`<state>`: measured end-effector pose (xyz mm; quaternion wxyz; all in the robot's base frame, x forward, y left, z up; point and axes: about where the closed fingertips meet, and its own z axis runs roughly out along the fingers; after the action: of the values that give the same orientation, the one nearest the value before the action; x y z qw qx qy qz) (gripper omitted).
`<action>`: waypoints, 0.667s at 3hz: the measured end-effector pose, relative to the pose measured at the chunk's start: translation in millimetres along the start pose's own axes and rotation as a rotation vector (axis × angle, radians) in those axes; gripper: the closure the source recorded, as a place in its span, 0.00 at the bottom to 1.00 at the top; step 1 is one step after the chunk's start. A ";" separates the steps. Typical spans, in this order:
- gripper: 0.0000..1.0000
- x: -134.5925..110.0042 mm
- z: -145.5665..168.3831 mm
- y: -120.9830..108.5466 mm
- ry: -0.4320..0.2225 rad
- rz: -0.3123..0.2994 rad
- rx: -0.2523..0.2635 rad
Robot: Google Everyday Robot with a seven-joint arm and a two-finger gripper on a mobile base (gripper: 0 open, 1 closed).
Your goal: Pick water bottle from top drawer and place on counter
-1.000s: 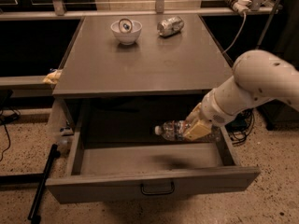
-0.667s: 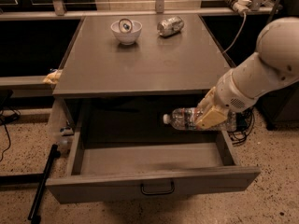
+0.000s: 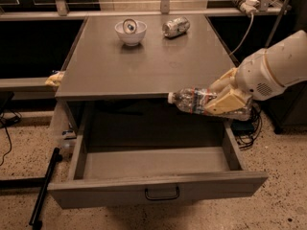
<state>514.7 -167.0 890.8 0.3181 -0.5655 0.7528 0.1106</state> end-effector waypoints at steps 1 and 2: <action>1.00 -9.4 1.6 -9.5 -0.018 -0.007 0.043; 1.00 -25.6 13.6 -39.7 -0.049 -0.025 0.080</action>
Offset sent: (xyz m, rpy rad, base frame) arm 0.0940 0.0222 0.0231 0.0512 -0.1584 -0.0259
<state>560.2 -153.2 903.5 0.3603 -0.5588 0.7415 0.0903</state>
